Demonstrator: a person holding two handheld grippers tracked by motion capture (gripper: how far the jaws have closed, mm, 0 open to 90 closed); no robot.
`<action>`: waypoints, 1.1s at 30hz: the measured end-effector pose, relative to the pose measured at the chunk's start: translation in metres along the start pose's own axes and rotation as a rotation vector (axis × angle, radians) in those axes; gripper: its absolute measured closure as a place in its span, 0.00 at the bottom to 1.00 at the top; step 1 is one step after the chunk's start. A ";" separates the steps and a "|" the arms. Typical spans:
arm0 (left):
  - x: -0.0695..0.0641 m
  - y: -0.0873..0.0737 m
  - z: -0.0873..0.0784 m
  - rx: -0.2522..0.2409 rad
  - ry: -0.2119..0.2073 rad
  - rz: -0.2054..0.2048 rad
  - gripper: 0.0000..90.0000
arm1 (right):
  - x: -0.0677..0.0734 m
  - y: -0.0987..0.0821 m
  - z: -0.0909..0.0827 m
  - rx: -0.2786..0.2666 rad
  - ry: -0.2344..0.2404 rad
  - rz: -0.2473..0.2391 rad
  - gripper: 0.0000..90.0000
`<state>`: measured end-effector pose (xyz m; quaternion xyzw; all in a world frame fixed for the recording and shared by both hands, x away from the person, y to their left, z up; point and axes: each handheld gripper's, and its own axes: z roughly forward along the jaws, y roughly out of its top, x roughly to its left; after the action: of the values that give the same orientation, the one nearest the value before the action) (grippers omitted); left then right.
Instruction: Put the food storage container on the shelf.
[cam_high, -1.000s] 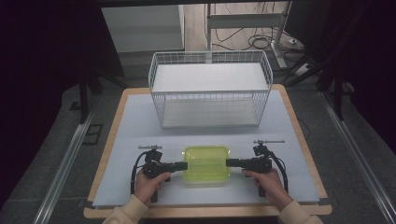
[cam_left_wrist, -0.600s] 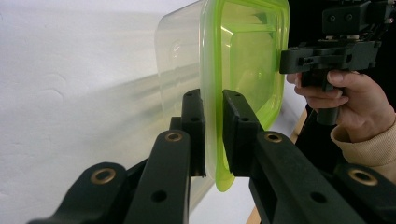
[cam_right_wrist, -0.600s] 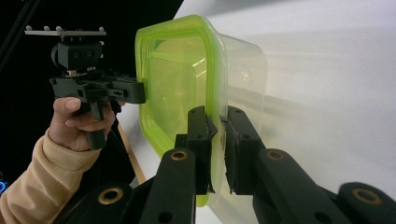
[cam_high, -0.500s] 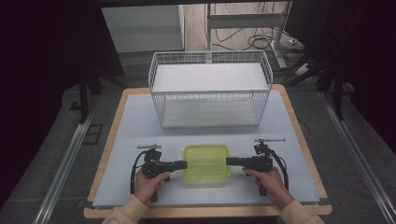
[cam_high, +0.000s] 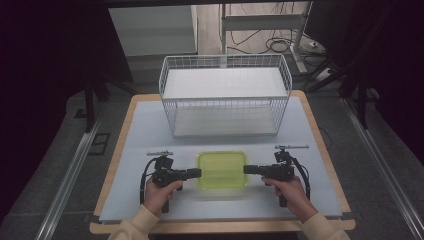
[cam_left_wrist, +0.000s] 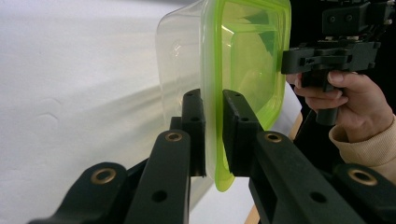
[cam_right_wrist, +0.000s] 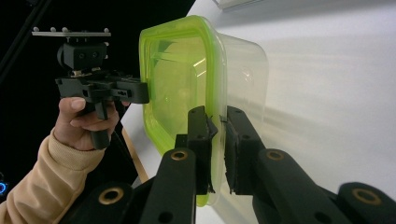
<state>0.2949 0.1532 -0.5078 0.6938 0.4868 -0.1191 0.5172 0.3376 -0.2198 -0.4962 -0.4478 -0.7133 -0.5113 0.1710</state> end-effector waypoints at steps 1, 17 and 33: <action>0.000 0.001 0.000 -0.002 0.000 -0.004 0.89 | 0.000 0.000 0.000 0.000 -0.001 0.001 0.91; -0.007 0.016 -0.005 -0.012 -0.006 0.008 0.90 | 0.013 0.013 -0.008 -0.016 -0.008 -0.013 0.91; -0.022 0.040 -0.015 -0.045 0.006 0.043 0.90 | 0.029 0.037 -0.016 -0.043 -0.011 -0.045 0.91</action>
<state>0.3107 0.1543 -0.4623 0.6927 0.4759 -0.0947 0.5336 0.3483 -0.2175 -0.4479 -0.4383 -0.7129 -0.5276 0.1458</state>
